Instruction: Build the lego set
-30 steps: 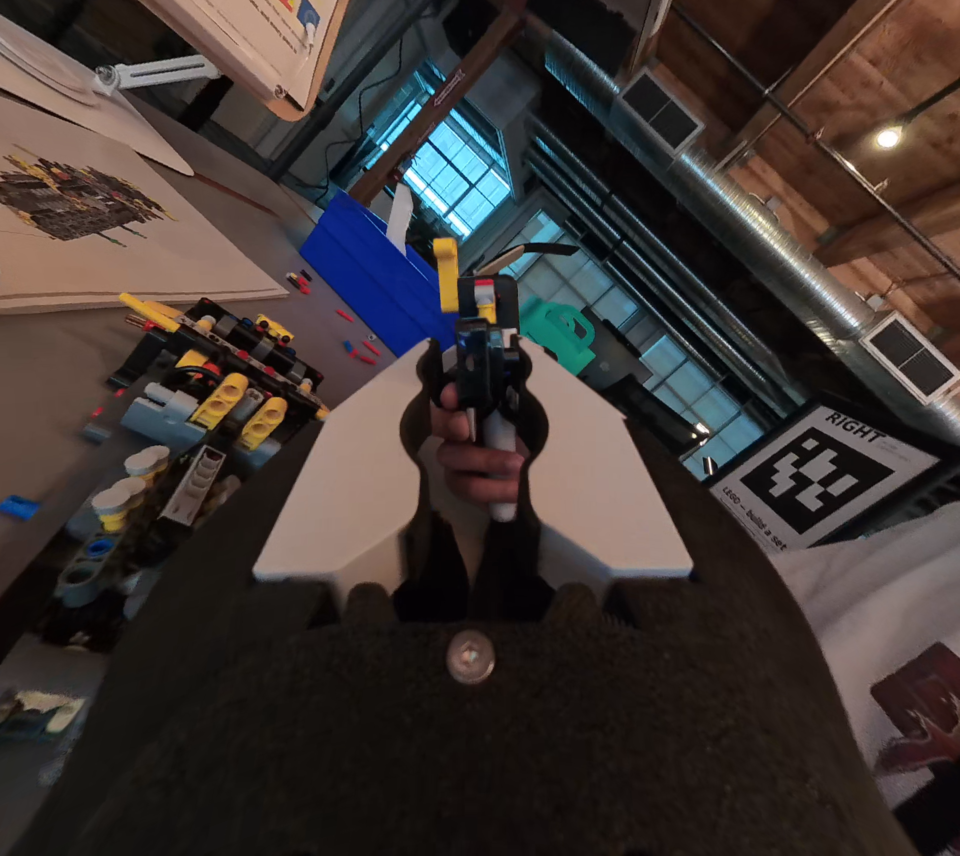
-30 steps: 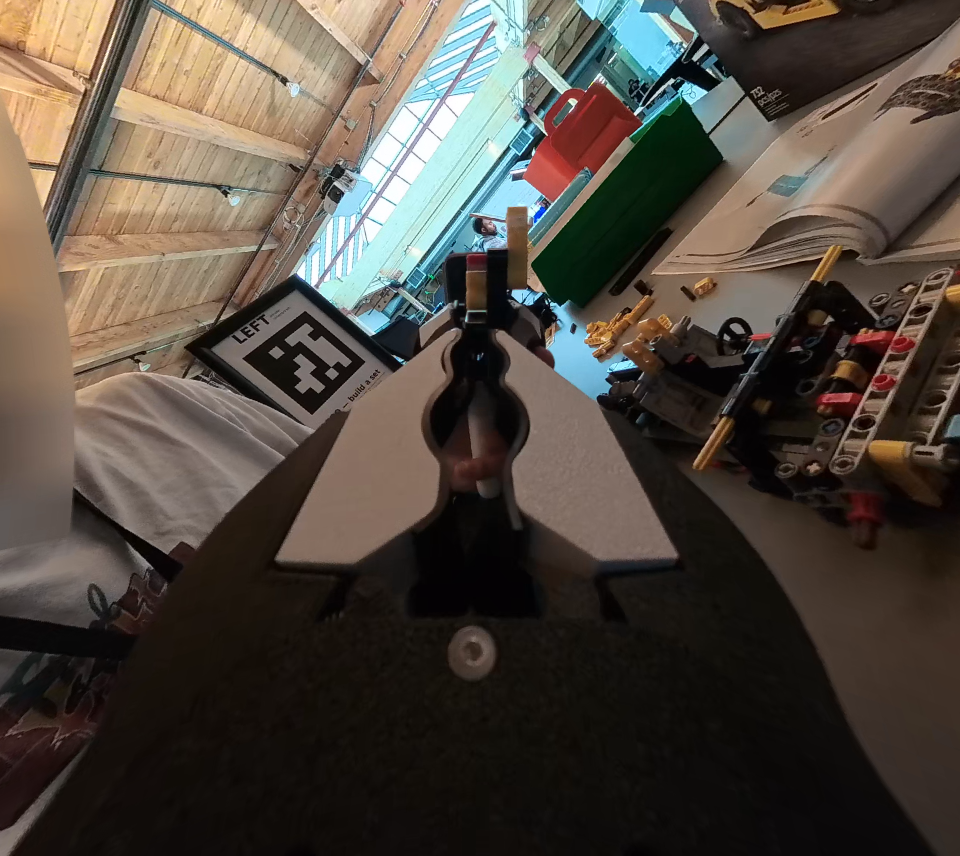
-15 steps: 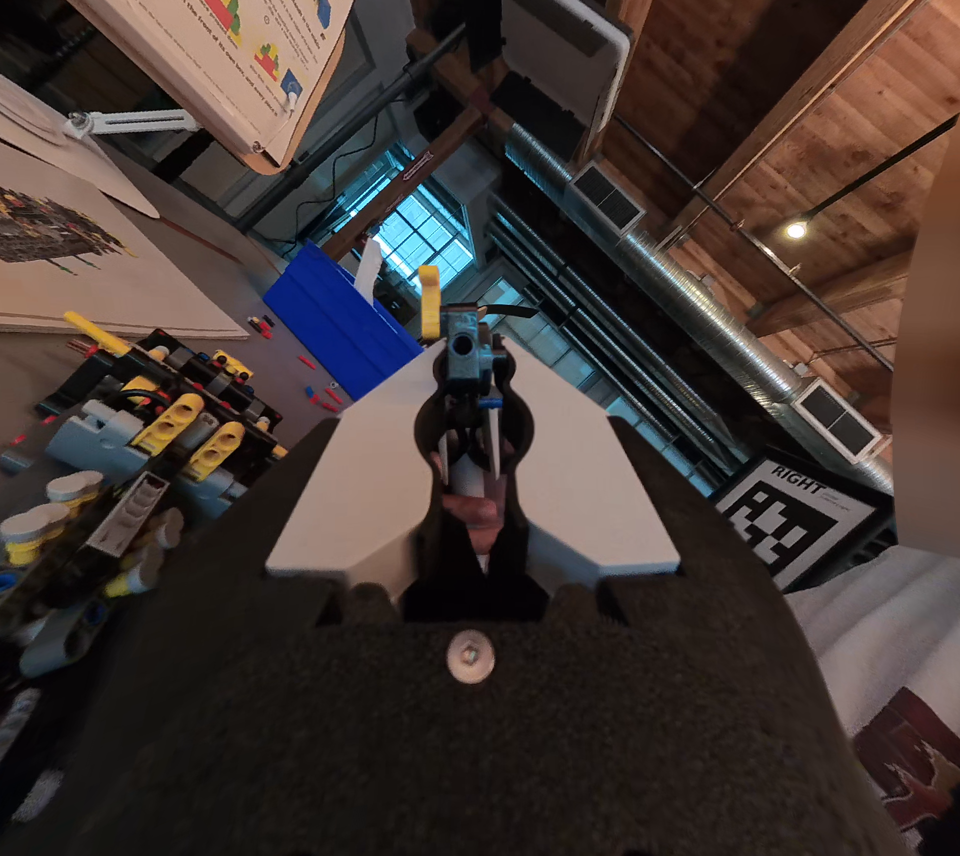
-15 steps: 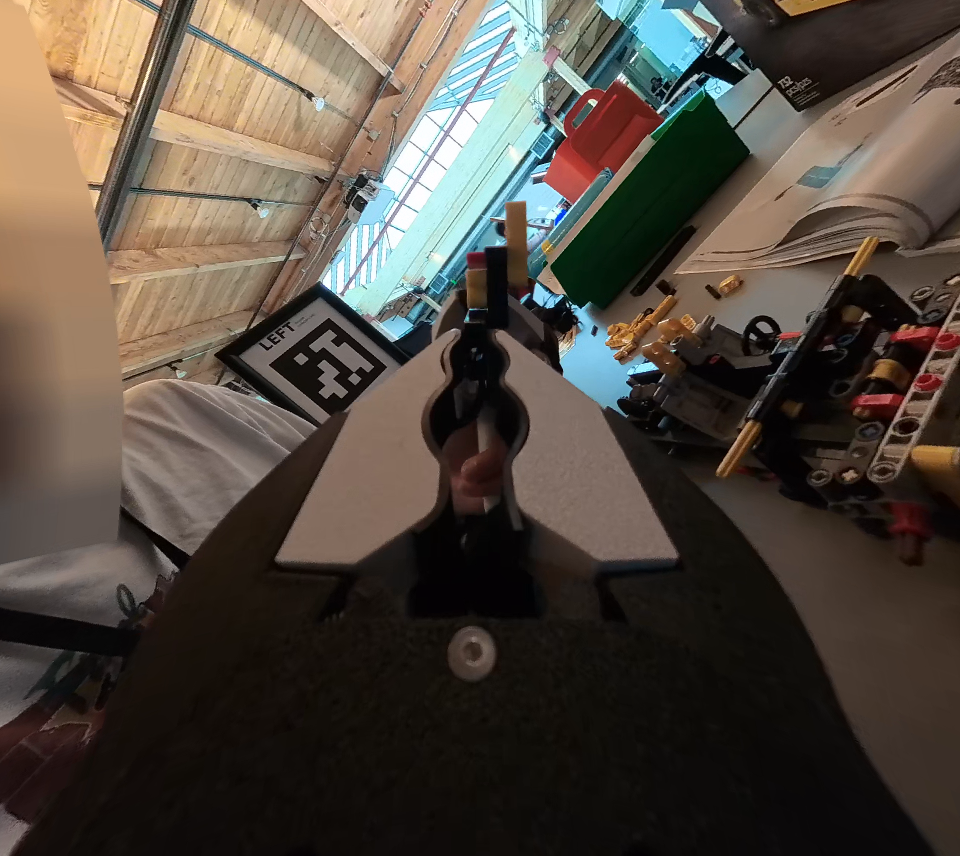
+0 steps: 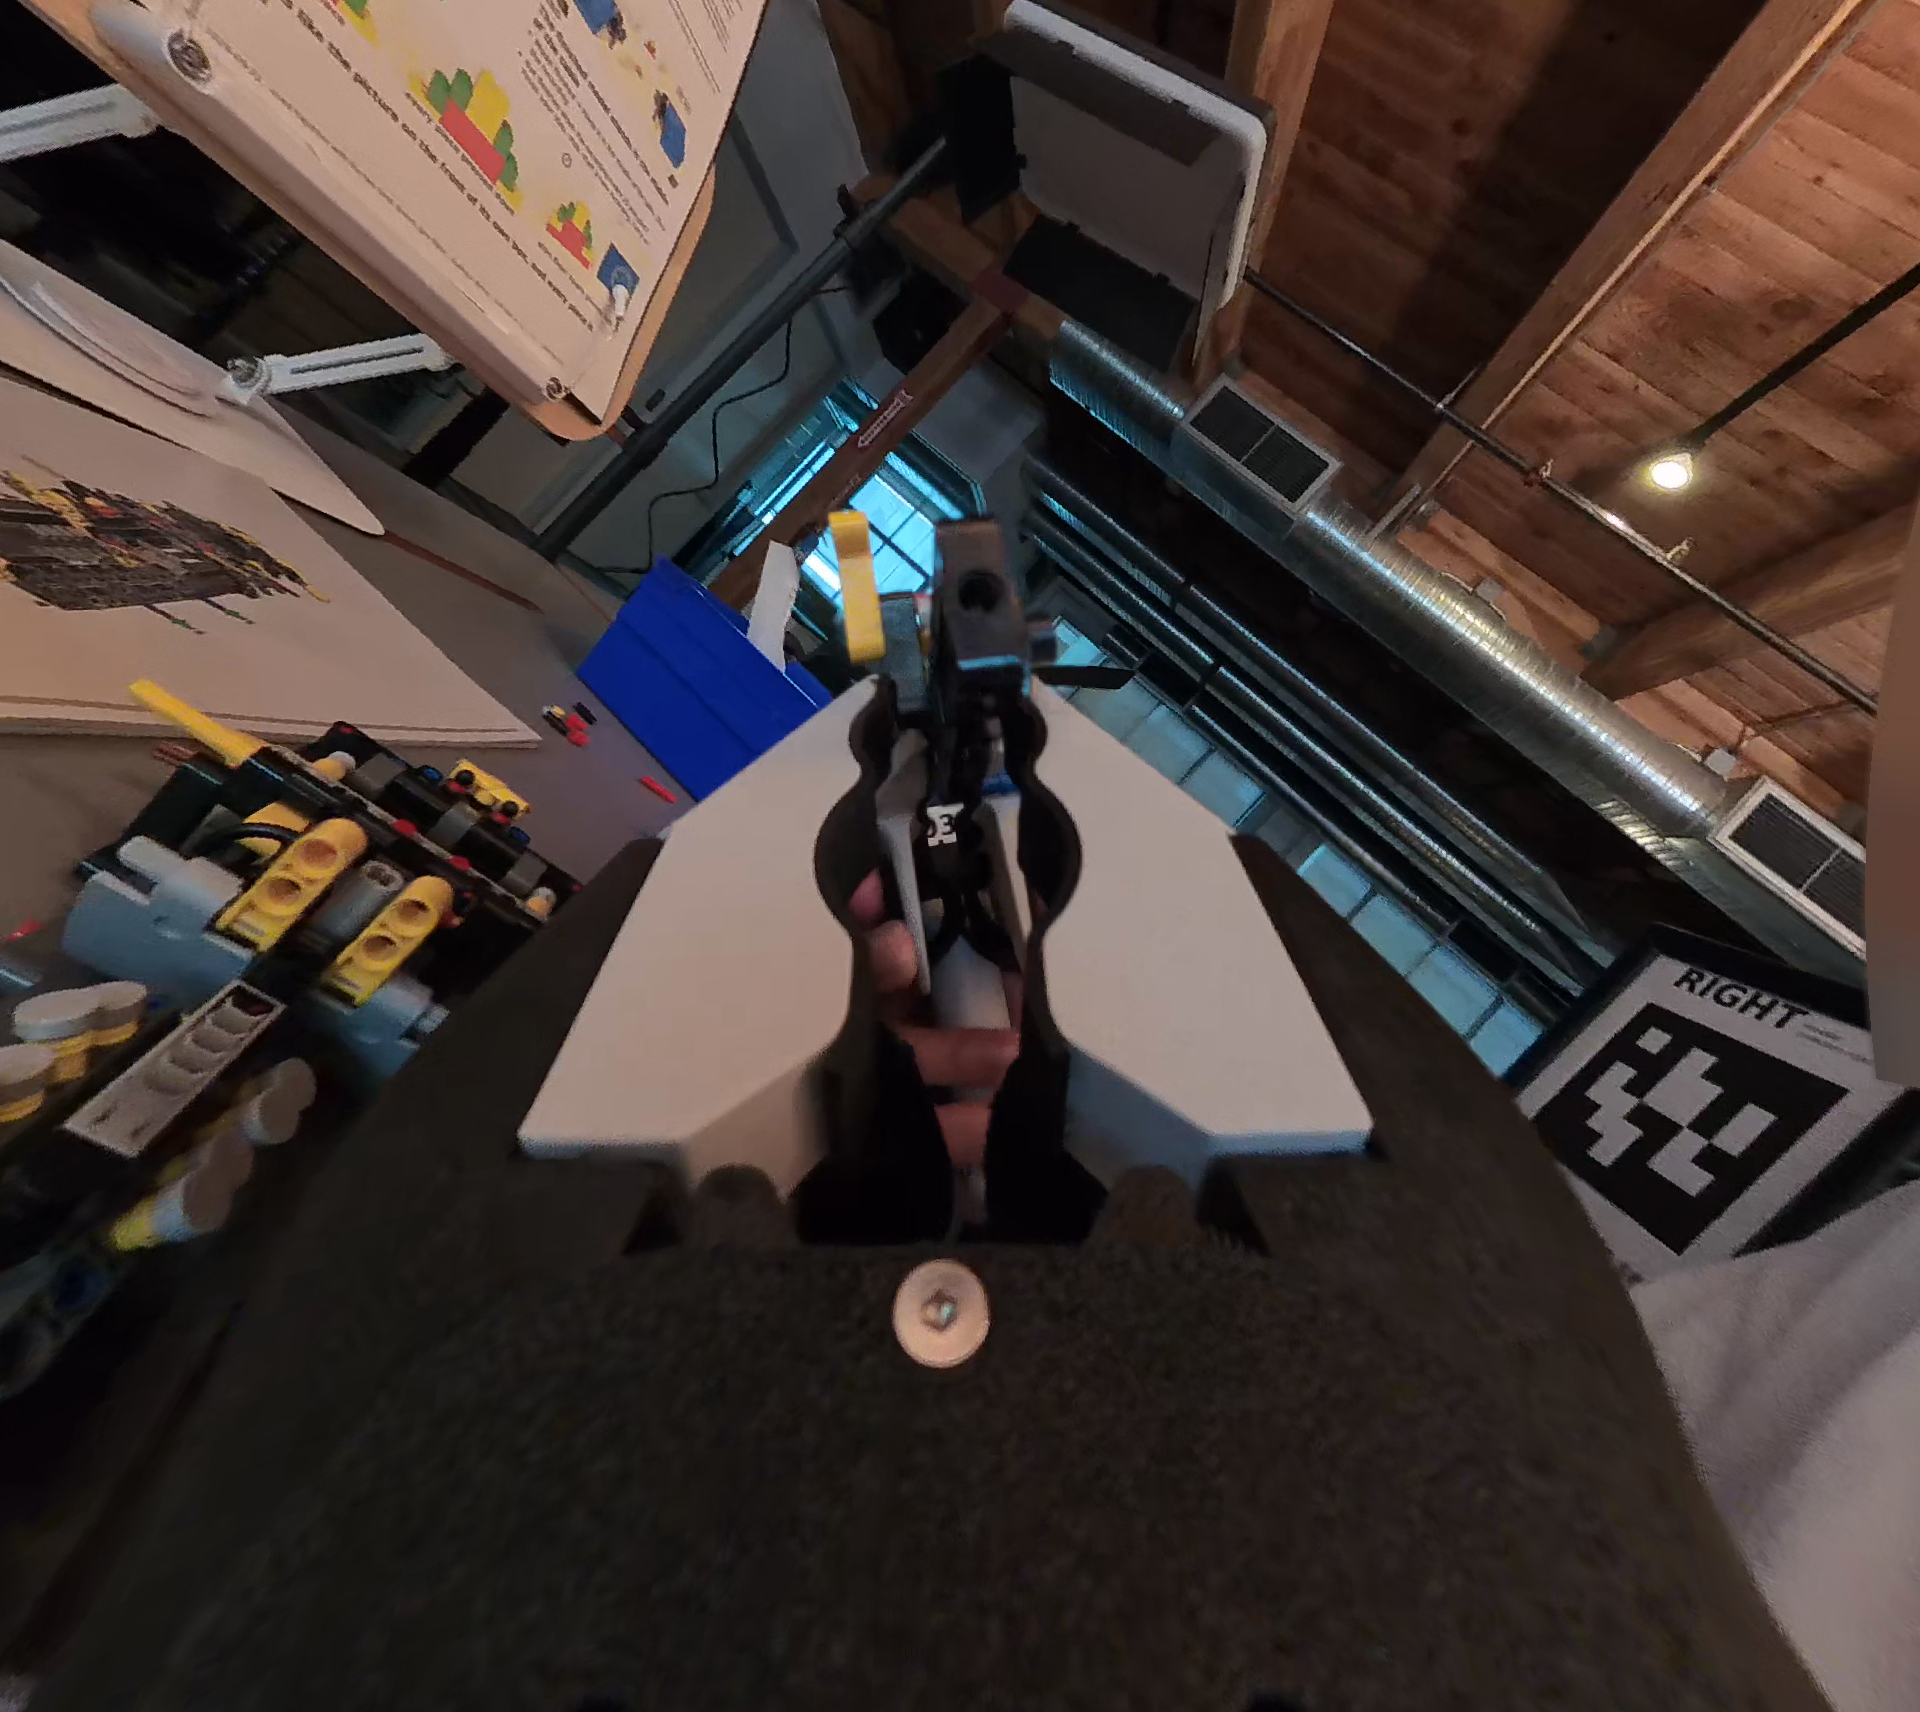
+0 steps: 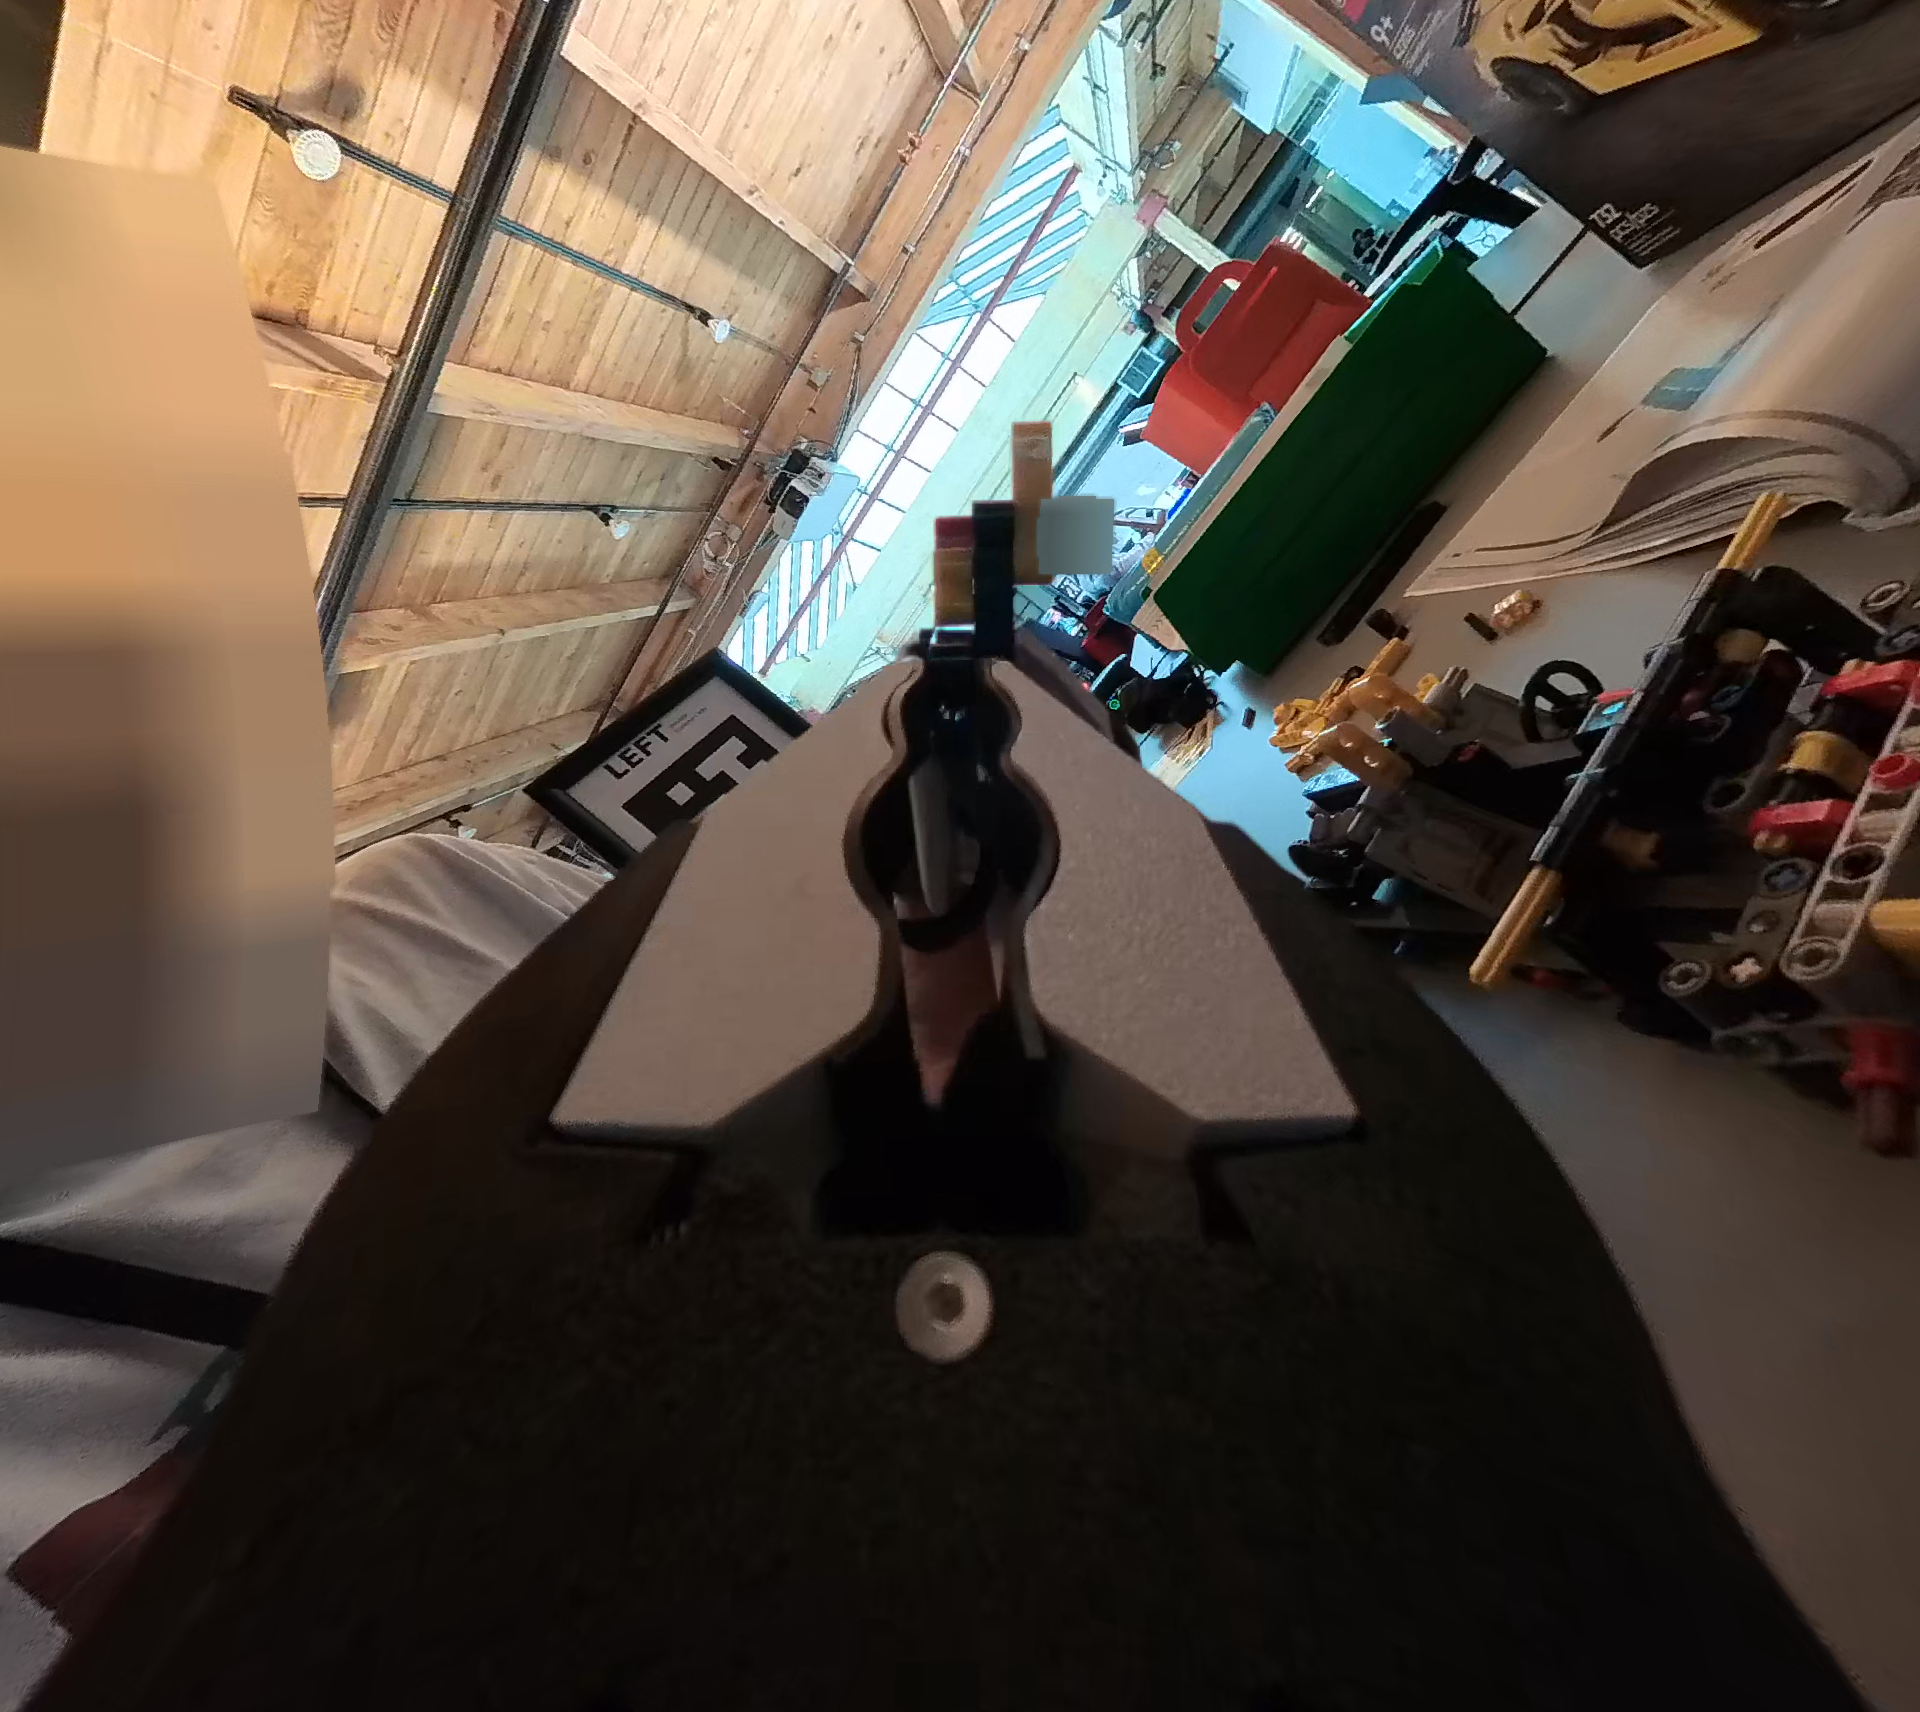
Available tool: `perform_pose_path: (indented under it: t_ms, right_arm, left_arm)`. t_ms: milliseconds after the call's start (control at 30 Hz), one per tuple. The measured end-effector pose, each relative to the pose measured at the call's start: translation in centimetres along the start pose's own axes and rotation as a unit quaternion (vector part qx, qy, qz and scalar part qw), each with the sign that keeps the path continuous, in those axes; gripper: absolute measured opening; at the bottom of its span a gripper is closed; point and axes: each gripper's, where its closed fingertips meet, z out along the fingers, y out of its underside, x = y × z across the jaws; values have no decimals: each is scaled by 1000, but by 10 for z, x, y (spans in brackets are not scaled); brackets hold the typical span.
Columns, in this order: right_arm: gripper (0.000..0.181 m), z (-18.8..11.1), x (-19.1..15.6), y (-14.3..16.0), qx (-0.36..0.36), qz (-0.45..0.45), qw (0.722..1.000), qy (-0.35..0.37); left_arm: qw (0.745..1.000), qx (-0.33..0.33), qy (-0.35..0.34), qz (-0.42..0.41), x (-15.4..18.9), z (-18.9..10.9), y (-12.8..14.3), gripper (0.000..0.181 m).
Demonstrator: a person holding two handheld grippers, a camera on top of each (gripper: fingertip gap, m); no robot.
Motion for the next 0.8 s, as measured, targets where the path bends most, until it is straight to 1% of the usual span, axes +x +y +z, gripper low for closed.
perform_pose_path:
  t_ms: [100,200,467,533,633,700,800]
  right_arm:
    - [6,1,0,3,-9,-5,1000,4]
    - [6,1,2,4,-11,-7,1000,8]
    - [6,3,5,9,-30,-36,998,31]
    - [7,3,1,10,-35,-45,998,25]
    - [10,3,0,9,-41,-102,993,45]
    - [17,-3,1,1,-34,-149,985,80]
    - [23,-16,0,-9,-49,-239,958,152]
  left_arm:
    - [1000,6,2,-15,-3,1,-5,21]
    - [1000,3,2,-6,-1,1,-5,10]
    - [1000,-8,-4,-13,-5,-2,-5,9]
    - [1000,-13,9,-15,-1,-3,-5,9]
    - [999,-18,20,-30,0,-5,-9,9]
    - [1000,-18,12,-21,-4,-8,-14,9]
    - [1000,-24,-7,-7,-13,-14,-25,9]
